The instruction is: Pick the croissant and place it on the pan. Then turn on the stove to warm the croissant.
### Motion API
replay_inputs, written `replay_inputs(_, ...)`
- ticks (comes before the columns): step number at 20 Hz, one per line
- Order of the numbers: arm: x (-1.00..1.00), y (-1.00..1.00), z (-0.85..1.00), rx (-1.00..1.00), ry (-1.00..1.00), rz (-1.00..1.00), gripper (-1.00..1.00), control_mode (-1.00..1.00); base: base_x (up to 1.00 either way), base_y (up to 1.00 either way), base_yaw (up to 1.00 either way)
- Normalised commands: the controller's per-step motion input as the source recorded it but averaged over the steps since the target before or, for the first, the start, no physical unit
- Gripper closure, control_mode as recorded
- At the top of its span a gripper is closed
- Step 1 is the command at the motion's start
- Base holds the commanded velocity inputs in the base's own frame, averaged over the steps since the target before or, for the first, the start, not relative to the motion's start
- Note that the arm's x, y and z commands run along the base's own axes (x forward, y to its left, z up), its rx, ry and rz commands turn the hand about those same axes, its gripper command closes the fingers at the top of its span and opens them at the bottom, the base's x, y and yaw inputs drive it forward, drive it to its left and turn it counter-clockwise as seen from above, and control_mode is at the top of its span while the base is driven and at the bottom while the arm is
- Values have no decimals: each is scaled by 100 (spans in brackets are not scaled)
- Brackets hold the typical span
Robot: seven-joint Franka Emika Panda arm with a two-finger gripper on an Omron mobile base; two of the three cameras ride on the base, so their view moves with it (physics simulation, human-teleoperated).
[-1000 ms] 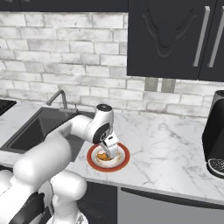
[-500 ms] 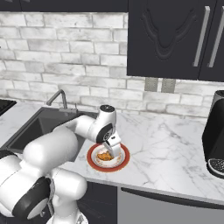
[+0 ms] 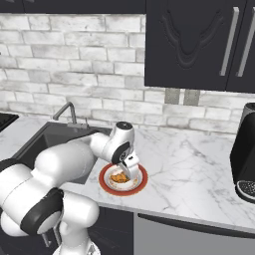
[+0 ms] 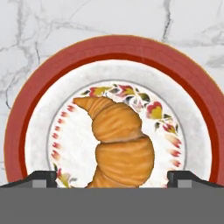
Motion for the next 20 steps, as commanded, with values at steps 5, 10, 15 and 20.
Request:
replay_inputs(5,0,-3,-21,0,0,0,-100,-100,0,0,0)
replay_inputs(10,0,0,-18,0,0,0,-100,-100,0,0,0)
replay_inputs(15,5,0,-16,0,0,0,-100,-100,0,0,0)
replay_inputs(20,8,0,-18,0,0,0,-100,-100,0,0,0)
